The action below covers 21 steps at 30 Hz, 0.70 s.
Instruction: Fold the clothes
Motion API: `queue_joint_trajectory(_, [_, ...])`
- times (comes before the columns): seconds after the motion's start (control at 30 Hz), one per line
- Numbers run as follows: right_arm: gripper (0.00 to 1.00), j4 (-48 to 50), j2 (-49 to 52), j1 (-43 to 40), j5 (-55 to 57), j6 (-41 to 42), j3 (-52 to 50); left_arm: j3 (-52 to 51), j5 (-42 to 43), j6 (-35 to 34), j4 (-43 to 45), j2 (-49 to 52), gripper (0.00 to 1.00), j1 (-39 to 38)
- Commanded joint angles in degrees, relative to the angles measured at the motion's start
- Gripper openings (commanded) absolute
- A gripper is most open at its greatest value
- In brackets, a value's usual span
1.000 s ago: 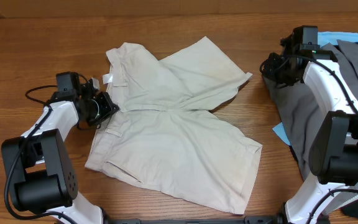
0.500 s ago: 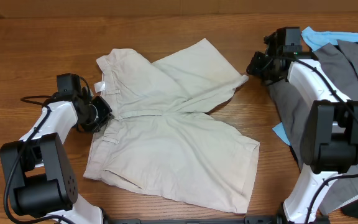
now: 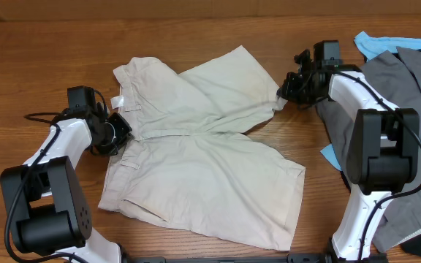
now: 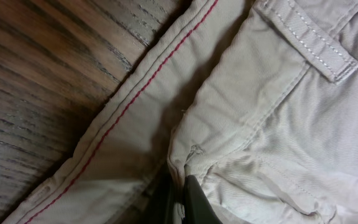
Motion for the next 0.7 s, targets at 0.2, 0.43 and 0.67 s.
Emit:
queue_joint_trajectory(0.2, [0.13, -2.9, 1.2, 1.2, 9.3, -1.2, -1.8, -0.5, -5.6, 0.0, -0.9, 0.2, 0.04, 0.2])
queue_joint_trajectory(0.43, [0.13, -5.2, 5.4, 1.0, 18.2, 2.3, -1.8, -0.5, -5.7, 0.3, -1.1, 0.2, 0.04, 0.2])
queue_joint_trajectory(0.67, [0.10, -6.1, 6.2, -4.6, 22.7, 8.3, -1.3, -0.5, -8.2, 1.7, -2.3, 0.2, 0.04, 3.1])
